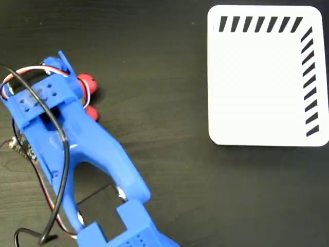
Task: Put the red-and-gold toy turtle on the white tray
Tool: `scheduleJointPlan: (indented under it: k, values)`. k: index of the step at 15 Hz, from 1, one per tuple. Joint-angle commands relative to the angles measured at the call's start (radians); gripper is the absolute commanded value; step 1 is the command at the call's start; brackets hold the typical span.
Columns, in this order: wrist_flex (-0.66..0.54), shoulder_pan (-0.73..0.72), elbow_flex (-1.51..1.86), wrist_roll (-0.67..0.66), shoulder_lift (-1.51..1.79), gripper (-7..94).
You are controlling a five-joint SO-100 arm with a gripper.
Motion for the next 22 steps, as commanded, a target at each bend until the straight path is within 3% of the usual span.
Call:
scheduleJointPlan:
  k: [1,3,7,12,17,22]
  values:
    - [0.037,0.009,-0.147,0.091,0.187,0]
    - [0.049,0.035,-0.242,0.17,0.291,0]
    - [0.156,0.147,-0.321,0.193,0.491,0]
    - [0.285,0.574,-0.273,0.023,0.62,0]
    - [0.278,0.896,-0.319,-0.02,0.416,0]
    - [0.178,0.94,-0.327,0.032,0.221,0]
